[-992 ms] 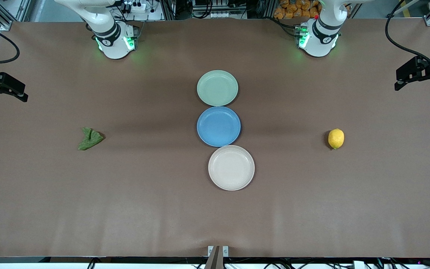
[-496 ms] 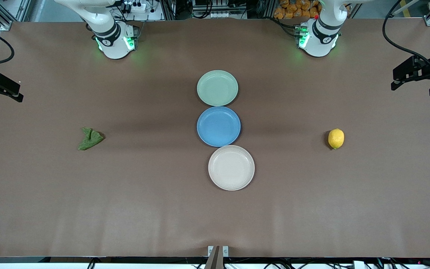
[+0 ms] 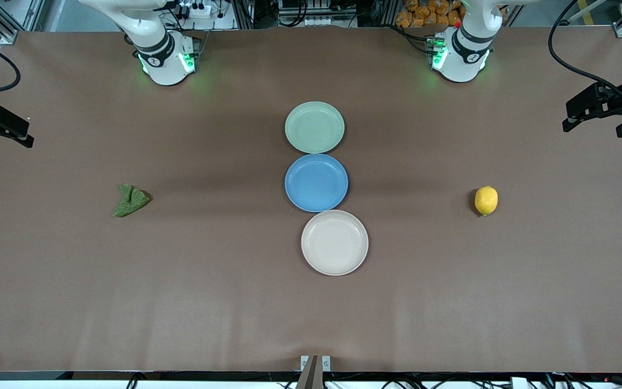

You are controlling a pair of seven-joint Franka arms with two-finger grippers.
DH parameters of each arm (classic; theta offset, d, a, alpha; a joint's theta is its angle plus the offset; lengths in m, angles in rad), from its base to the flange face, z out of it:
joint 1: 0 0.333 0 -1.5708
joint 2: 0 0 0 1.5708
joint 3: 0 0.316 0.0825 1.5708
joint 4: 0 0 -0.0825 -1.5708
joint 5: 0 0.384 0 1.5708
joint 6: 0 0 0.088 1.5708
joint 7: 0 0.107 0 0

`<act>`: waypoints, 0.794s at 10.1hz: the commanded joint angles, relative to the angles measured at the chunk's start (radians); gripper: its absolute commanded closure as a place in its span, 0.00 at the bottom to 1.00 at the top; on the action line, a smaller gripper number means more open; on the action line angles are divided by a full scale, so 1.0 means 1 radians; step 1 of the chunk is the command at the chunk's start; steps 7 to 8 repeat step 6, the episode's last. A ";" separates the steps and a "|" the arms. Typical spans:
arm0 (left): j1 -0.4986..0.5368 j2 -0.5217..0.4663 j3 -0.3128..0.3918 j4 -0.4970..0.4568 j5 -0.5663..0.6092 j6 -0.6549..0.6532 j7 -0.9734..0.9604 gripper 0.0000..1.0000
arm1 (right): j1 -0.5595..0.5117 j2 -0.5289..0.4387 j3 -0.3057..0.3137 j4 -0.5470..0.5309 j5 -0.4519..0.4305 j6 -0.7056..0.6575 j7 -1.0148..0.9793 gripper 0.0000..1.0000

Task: Pick lemon and lettuce from plates

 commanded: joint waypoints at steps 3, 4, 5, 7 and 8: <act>-0.001 -0.007 0.003 0.003 -0.009 0.000 -0.018 0.00 | -0.011 -0.005 0.001 0.012 0.039 -0.009 -0.005 0.00; -0.001 -0.007 0.003 0.003 -0.007 -0.002 -0.018 0.00 | -0.011 -0.005 0.001 0.012 0.043 -0.011 -0.005 0.00; -0.001 -0.008 0.006 0.003 -0.009 -0.002 -0.018 0.00 | -0.011 -0.005 -0.001 0.012 0.043 -0.012 -0.005 0.00; -0.001 -0.008 0.006 0.003 -0.007 -0.002 -0.018 0.00 | -0.011 -0.005 -0.001 0.012 0.043 -0.012 -0.005 0.00; -0.001 -0.008 0.006 0.003 -0.007 -0.002 -0.018 0.00 | -0.011 -0.005 -0.001 0.012 0.043 -0.012 -0.005 0.00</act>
